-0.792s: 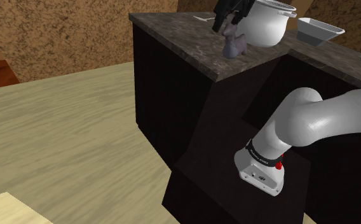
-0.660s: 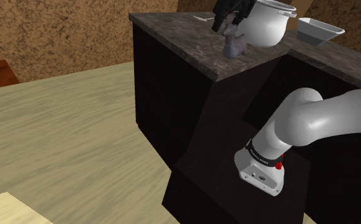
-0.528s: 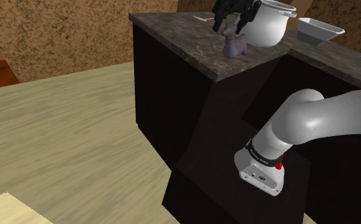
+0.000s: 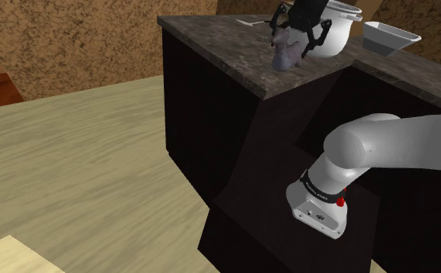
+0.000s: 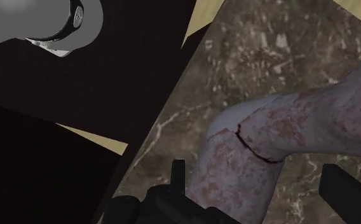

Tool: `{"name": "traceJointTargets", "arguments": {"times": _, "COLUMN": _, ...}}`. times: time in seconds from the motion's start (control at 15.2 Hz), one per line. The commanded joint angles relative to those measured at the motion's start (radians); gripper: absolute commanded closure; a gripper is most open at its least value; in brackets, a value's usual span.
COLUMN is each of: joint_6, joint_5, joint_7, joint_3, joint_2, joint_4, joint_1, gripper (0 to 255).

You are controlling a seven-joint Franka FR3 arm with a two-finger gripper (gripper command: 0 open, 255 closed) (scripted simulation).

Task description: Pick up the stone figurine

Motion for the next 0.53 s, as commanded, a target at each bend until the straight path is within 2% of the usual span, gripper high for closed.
{"name": "traceJointTargets", "arguments": {"times": 0.0, "joint_6": 0.023, "joint_5": 0.003, "joint_7": 0.01, "joint_3": 0.003, "joint_2": -0.006, "joint_4": -0.03, "joint_1": -0.004, "gripper": 0}}
{"name": "traceJointTargets", "arguments": {"times": 0.33, "joint_6": 0.066, "joint_5": 0.007, "joint_7": 0.008, "joint_3": 0.007, "joint_2": -0.018, "joint_4": -0.085, "joint_1": -0.002, "gripper": 0}}
{"name": "traceJointTargets", "arguments": {"times": 0.4, "joint_6": 0.066, "joint_5": 0.007, "joint_7": 0.009, "joint_3": 0.008, "joint_2": -0.017, "joint_4": -0.085, "joint_1": -0.002, "gripper": 255}}
{"name": "traceJointTargets", "arguments": {"times": 0.46, "joint_6": 0.066, "joint_5": 0.007, "joint_7": 0.009, "joint_3": 0.008, "joint_2": -0.017, "joint_4": -0.084, "joint_1": -0.002, "gripper": 255}}
